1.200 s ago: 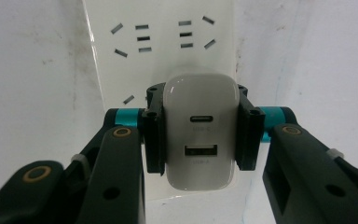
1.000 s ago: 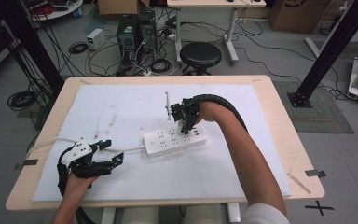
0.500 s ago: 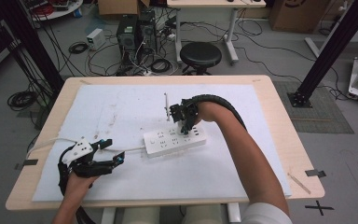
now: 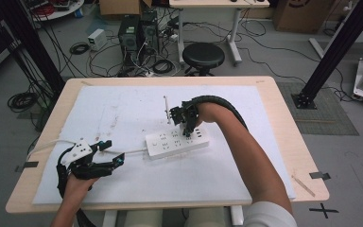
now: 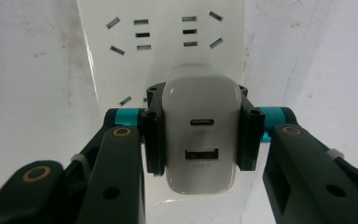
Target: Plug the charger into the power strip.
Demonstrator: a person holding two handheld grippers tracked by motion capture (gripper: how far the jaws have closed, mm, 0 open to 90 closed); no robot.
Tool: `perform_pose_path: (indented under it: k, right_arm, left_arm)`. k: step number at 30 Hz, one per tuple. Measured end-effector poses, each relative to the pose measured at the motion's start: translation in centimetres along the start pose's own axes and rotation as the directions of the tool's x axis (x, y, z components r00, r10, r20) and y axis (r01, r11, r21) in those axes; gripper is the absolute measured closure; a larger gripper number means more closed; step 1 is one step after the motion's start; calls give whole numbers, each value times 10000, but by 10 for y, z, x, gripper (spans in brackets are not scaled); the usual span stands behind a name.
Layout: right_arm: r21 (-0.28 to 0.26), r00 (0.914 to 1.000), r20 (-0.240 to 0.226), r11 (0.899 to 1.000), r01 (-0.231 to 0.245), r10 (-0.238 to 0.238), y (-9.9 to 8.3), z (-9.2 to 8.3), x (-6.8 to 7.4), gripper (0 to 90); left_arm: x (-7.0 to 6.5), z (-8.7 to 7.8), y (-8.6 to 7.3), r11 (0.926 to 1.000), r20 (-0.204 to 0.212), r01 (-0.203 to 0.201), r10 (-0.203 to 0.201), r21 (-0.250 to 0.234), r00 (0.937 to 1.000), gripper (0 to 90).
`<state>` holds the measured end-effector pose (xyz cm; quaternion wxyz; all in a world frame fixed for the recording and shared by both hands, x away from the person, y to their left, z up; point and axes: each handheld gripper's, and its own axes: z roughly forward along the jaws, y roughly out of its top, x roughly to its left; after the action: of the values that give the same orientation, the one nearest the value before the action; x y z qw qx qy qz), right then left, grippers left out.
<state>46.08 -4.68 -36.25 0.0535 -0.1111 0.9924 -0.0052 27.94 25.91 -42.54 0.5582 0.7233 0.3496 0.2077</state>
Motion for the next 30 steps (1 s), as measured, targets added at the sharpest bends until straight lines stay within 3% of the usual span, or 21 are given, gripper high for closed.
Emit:
perform_pose_path:
  k: [13, 16, 19, 26, 28, 30]
  right_arm:
    - [-478, 9999, -123, 9988, -109, 103, -6, 1, -2, 626]
    - [-795, 9992, 2, 9960, -397, 398, -8, 0, 0, 597]
    - [-1819, 9908, 178, 9749, -1288, 1342, -16, -7, 0, 429]
    - [-2721, 9660, 426, 9333, -2342, 2548, -36, -21, 8, 332]
    - [-3016, 9545, 464, 9151, -2676, 2944, -45, -25, 12, 309]
    - [-3363, 9344, 382, 8851, -3219, 3543, -55, -28, 17, 271]
  left_arm:
    - [2, -1, -1, 10000, -30, 43, -43, 7, 10000, 247]
    - [3, -2, -2, 10000, -33, 82, -82, 15, 10000, 247]
    - [3, -2, -2, 10000, -34, 87, -87, 1, 10000, 247]
    - [3, -2, -3, 9998, -45, 186, -186, -67, 9998, 247]
    - [4, -2, -3, 9998, -53, 200, -201, -97, 9998, 247]
    - [4, -3, -2, 9997, -62, 199, -200, -154, 9998, 247]
